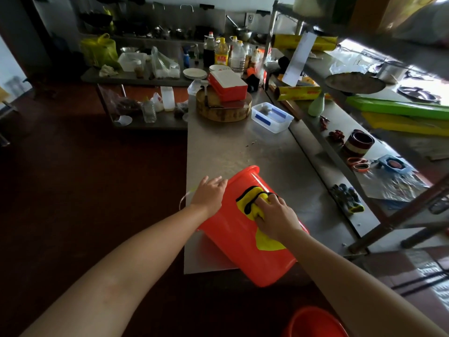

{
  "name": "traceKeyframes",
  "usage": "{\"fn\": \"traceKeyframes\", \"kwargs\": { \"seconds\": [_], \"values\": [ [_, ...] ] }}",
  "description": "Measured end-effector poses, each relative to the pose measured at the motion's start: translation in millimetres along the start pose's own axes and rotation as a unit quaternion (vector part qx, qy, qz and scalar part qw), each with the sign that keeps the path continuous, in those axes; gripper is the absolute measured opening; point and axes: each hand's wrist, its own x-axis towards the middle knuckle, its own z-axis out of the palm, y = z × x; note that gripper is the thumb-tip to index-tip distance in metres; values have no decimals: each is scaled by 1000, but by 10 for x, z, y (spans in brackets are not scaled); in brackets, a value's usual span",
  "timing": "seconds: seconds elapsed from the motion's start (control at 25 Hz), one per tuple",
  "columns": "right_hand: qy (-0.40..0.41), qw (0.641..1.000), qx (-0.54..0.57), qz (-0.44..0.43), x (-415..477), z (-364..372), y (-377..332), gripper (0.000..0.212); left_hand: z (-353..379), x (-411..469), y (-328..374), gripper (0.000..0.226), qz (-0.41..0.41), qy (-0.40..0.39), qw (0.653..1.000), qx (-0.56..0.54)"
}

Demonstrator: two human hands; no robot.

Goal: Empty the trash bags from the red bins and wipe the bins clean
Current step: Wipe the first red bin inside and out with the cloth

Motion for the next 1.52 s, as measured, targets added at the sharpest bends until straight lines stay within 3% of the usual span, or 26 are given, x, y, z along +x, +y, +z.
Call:
{"fn": "traceKeyframes", "kwargs": {
  "seconds": [0.28, 0.48, 0.64, 0.84, 1.0, 1.16, 1.36, 1.52],
  "values": [
    [50, 998, 8, 27, -9, -27, -98, 48, -63, 248, 54, 68, 27, -48, 995, -88],
    [27, 999, -26, 37, 80, 119, -263, 57, -38, 417, 106, 67, 43, -94, 986, -130],
    [35, 994, -99, -9, 39, 287, -240, 73, 23, 411, -34, 74, 60, -139, 971, -184],
    [81, 975, -164, -126, -34, 410, -261, 60, -32, 453, -157, 88, 65, -185, 966, -167],
    [9, 979, -154, -131, 90, 462, -514, 64, -98, 540, -194, 74, 61, -208, 956, -196],
    [-40, 972, -209, -97, 243, 501, -628, 64, -76, 549, -244, 82, 61, -221, 953, -200],
    [60, 989, -106, -81, 179, 408, -82, 61, 7, 563, -246, 93, 79, -200, 961, -174],
    [62, 998, 18, 7, 200, 402, 320, 61, 40, 573, -213, 88, 91, -192, 961, -175]
  ]
}}
